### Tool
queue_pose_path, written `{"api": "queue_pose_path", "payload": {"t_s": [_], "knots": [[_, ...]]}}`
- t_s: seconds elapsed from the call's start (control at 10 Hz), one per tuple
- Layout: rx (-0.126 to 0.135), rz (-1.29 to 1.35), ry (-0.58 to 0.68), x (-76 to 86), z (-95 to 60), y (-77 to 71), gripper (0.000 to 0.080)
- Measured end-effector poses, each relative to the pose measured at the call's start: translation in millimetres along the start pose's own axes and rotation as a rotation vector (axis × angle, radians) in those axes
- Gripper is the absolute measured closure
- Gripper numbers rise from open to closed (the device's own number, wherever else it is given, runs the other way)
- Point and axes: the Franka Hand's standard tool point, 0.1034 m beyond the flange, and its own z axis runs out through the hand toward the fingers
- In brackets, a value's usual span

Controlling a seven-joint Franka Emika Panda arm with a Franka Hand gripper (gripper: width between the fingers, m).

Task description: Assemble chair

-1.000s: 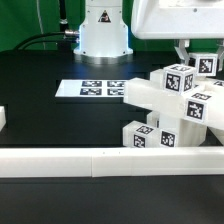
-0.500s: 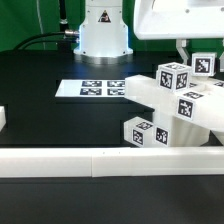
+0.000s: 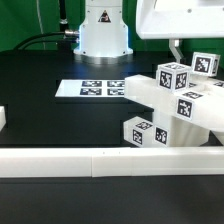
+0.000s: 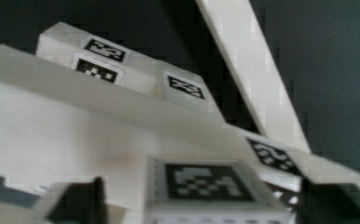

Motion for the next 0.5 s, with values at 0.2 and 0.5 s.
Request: {"api": "queue_pose_path", "payload": {"t_s": [0.2, 0.5], "knots": [[0.001, -0.173, 0.007, 3.8, -3.0, -1.5, 0.0159], [-0.005, -0.357, 0.006, 3.5, -1.7, 0.0, 0.0150]]}}
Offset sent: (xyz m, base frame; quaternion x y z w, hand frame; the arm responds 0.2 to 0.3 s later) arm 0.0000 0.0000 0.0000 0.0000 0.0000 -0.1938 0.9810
